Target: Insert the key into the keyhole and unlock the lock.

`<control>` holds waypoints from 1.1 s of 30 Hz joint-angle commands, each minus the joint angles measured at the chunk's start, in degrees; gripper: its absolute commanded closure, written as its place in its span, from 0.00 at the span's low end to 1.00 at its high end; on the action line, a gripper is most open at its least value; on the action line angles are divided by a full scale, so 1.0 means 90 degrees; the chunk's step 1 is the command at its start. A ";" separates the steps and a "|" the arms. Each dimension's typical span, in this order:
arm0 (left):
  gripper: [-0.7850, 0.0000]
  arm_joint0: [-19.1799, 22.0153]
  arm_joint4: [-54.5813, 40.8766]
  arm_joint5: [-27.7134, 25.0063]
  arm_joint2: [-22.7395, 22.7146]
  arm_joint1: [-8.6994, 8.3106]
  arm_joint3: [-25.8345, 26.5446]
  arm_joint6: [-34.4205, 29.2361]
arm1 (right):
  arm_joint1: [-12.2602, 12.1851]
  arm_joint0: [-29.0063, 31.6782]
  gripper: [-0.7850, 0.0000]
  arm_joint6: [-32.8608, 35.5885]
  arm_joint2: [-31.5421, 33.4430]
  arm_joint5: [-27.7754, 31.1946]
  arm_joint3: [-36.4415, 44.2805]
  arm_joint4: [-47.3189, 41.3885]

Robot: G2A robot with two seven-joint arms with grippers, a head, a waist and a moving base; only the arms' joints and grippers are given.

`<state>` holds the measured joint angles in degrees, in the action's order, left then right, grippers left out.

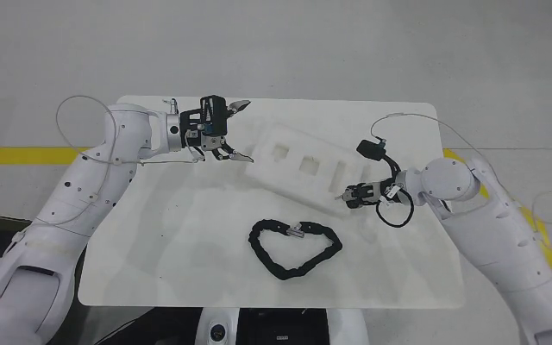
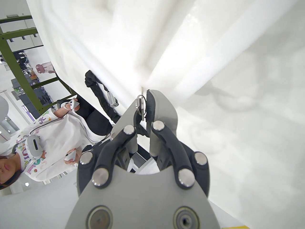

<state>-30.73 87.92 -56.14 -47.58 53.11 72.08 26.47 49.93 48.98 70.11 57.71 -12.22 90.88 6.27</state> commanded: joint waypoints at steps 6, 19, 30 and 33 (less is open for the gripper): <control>0.00 0.0000 0.0000 0.0000 0.0000 0.0000 0.0000 0.0000 | -0.0053 -0.0029 1.00 0.0115 0.0155 -0.0155 0.0199 0.0270; 0.00 0.0000 0.0000 0.0000 0.0000 0.0000 0.0000 0.0000 | -0.0244 0.0117 1.00 0.0271 0.0599 -0.0291 0.0154 0.1302; 0.00 0.0000 0.0000 0.0000 0.0000 0.0000 0.0000 0.0000 | -0.0421 0.0373 1.00 0.0590 0.1297 -0.0061 0.0786 0.1353; 0.00 0.0000 0.0000 0.0000 0.0000 0.0000 0.0000 0.0000 | -0.0442 0.0596 1.00 0.0508 0.1479 0.0223 0.0990 0.0944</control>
<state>-30.73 87.92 -56.14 -47.58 53.11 72.08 26.47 46.04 53.56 75.08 70.40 -11.17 99.04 16.03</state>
